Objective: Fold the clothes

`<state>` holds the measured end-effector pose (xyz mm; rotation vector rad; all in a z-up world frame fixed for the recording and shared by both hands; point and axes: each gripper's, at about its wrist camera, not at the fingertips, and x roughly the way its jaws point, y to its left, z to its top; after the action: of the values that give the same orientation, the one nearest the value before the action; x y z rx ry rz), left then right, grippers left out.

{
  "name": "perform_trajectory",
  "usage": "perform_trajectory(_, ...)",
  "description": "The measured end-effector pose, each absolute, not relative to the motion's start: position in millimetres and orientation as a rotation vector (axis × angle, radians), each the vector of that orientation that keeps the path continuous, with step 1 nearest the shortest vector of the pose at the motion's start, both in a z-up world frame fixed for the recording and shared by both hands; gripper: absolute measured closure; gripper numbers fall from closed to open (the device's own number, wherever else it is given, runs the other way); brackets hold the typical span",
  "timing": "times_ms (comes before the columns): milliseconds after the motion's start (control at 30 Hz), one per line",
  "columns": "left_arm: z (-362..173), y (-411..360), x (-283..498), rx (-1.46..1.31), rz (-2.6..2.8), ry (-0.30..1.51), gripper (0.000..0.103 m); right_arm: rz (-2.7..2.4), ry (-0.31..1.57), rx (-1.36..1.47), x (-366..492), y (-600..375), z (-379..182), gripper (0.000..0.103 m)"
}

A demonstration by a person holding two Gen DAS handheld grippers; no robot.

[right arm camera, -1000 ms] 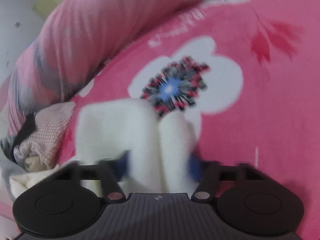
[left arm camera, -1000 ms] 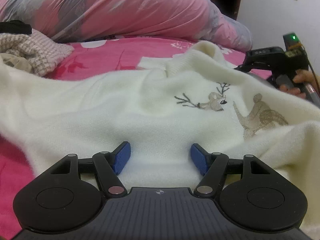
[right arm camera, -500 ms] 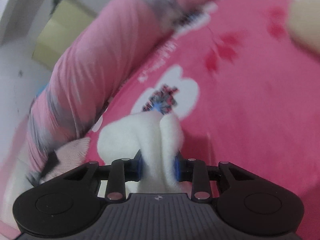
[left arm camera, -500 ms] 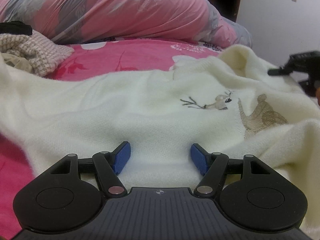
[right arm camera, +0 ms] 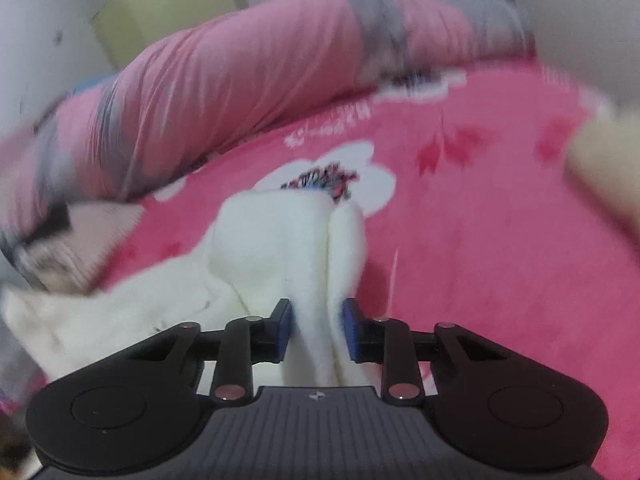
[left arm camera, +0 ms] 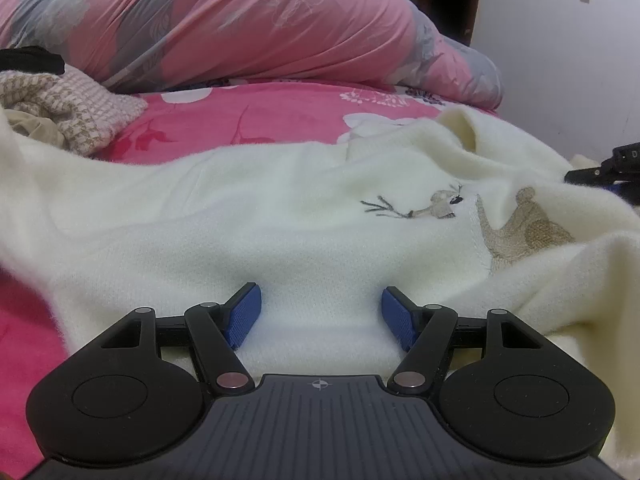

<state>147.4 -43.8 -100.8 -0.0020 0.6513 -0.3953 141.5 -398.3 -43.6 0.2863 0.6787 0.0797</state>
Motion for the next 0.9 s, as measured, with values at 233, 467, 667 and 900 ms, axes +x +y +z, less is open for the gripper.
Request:
perform_trajectory(233,-100.9,-44.2,146.9,0.003,-0.393,0.65,0.035,0.076,0.549,0.165,134.2,-381.3,-27.5,0.036)
perform_trajectory(467,-100.5,-44.5,146.6,0.007,-0.39,0.647,0.035,0.086,0.671,-0.027,175.2,-348.2,-62.9,0.068)
perform_trajectory(667,-100.9,-43.1,147.5,0.002,-0.394,0.647,0.035,-0.057,0.448,0.118,157.1,-386.5,-28.2,0.091)
perform_trajectory(900,-101.2,-39.1,148.3,-0.022,-0.405,0.643,0.035,-0.122,0.338,0.347,179.5,-455.0,12.3,0.092)
